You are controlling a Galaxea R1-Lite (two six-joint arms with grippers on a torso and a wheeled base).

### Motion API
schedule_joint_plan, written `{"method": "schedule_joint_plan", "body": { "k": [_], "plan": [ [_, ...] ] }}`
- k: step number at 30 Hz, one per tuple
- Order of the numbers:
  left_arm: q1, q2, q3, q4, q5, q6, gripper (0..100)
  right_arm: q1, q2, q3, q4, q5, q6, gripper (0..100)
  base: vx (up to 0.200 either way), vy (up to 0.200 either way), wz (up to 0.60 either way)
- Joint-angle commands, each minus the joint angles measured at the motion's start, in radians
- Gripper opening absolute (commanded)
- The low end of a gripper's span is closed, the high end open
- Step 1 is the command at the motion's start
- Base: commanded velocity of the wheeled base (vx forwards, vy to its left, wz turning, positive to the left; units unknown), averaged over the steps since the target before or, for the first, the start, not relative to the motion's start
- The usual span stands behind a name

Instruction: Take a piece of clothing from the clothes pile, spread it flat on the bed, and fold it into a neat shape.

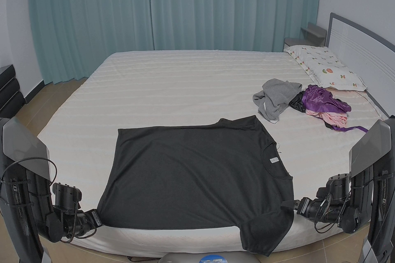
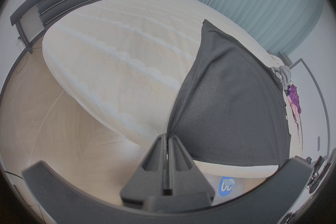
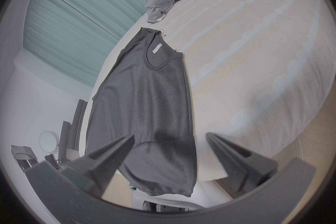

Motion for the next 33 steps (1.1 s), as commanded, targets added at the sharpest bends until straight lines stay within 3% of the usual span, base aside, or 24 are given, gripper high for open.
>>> {"method": "schedule_joint_plan", "body": {
  "k": [1, 9, 10, 18, 33],
  "plan": [
    [0.000, 0.003, 0.004, 0.000, 0.001, 0.000, 0, 0.004, 0.033, -0.034, -0.015, -0.002, -0.002, 100, 0.000, 0.000, 0.00],
    [0.001, 0.004, 0.002, 0.000, 0.001, 0.000, 0, 0.007, 0.047, -0.073, -0.015, -0.002, -0.006, 100, 0.000, 0.000, 0.00],
    [0.001, 0.004, 0.002, 0.000, 0.001, 0.000, 0, 0.009, 0.049, -0.071, -0.015, -0.002, -0.008, 0, 0.000, 0.000, 0.00],
    [0.001, 0.012, -0.001, 0.000, 0.001, 0.000, 0, 0.001, 0.033, -0.036, -0.015, -0.065, -0.020, 0, 0.000, 0.000, 0.00],
    [0.001, 0.026, -0.001, -0.006, -0.001, 0.001, 0, -0.065, -0.008, 0.041, -0.015, -0.028, -0.054, 0, 0.000, 0.000, 0.00]
  ]
}}
